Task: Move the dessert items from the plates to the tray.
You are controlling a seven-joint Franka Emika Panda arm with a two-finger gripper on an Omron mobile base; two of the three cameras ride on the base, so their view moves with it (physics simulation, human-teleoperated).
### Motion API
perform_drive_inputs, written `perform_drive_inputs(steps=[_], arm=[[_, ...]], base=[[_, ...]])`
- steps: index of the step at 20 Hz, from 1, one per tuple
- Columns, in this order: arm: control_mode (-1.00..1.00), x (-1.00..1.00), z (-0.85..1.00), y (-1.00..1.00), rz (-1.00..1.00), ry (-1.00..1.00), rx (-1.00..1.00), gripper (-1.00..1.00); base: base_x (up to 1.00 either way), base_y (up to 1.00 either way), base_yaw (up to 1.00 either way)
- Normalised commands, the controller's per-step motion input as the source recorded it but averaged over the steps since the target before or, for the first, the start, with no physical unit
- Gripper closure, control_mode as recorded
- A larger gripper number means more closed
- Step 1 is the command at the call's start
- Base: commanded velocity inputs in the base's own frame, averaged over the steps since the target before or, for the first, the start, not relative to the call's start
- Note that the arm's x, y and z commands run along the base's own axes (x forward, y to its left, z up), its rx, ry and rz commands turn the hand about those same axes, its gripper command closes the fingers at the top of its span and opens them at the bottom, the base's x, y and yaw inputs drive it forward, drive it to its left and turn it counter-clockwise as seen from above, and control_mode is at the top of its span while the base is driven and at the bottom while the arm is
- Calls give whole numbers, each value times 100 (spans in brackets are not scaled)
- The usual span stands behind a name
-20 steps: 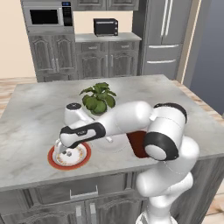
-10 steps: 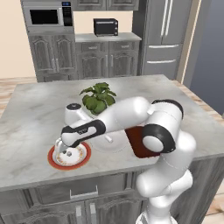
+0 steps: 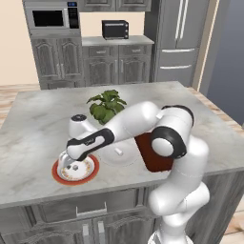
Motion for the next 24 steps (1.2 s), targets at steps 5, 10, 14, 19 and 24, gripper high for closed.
perform_drive_inputs(steps=[5, 10, 14, 19, 24], arm=[[-100, 5, -9, 12, 0, 5, 0, -100], [-100, 2, -2, 0, 0, 2, 0, -100], [-100, 0, -2, 0, 0, 0, 0, -100], [-100, 0, -12, -1, 0, 0, 0, -100], [-100, 0, -17, -3, 0, 0, 0, -100]], base=[[0, 0, 0], [0, 0, 0], [0, 0, 0], [0, 0, 0], [0, 0, 0]])
